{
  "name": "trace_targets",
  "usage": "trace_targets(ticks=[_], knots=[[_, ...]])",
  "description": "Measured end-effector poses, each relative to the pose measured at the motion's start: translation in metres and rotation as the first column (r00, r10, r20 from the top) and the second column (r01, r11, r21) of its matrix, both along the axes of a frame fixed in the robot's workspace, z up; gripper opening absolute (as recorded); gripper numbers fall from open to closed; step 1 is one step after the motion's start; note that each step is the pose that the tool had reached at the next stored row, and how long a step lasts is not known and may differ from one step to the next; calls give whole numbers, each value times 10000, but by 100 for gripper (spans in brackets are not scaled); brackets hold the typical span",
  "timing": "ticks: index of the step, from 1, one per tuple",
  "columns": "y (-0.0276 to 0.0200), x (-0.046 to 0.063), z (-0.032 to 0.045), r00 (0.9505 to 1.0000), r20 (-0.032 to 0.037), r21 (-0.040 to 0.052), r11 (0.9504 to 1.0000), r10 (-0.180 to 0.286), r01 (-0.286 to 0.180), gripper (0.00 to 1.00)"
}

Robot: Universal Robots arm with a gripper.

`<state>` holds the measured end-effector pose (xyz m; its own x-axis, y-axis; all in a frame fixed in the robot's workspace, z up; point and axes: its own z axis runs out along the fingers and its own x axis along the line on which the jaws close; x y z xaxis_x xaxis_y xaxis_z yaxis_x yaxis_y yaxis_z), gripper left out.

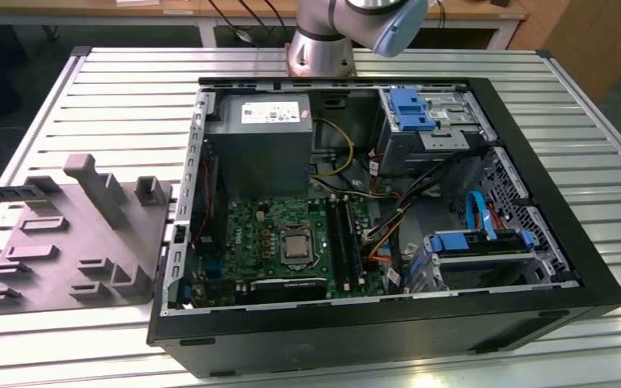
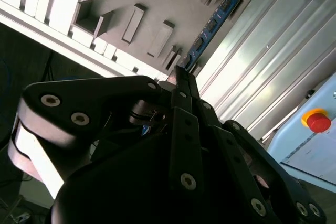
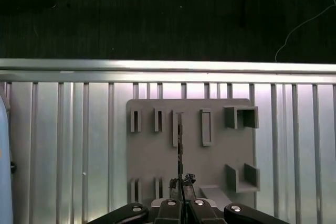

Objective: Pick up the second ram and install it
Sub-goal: 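Pick up the second ram and move it above second insertion slot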

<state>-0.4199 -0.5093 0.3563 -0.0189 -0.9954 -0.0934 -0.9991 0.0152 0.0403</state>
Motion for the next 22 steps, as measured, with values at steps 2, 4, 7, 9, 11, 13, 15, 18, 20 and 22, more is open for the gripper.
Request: trace_targets(ticks=[2, 4, 7, 9, 11, 13, 15, 18, 20, 22], knots=[[0, 0, 43, 10000, 0, 33, 10000, 0, 0, 12], [0, 0, 83, 10000, 1, 61, 10000, 0, 0, 12], [0, 0, 142, 10000, 1, 107, 9999, 0, 0, 12], [0, 0, 176, 10000, 1, 137, 9999, 0, 0, 12], [0, 0, 210, 10000, 2, 160, 9999, 0, 0, 12], [0, 0, 244, 10000, 2, 185, 9998, 0, 0, 12], [0, 0, 280, 10000, 3, 223, 9998, 0, 0, 12], [0, 0, 335, 10000, 3, 289, 9996, 0, 0, 12], [0, 0, 373, 10000, 2, 327, 9995, 0, 0, 12], [0, 0, 415, 10000, 4, 372, 9993, 1, -1, 12]])
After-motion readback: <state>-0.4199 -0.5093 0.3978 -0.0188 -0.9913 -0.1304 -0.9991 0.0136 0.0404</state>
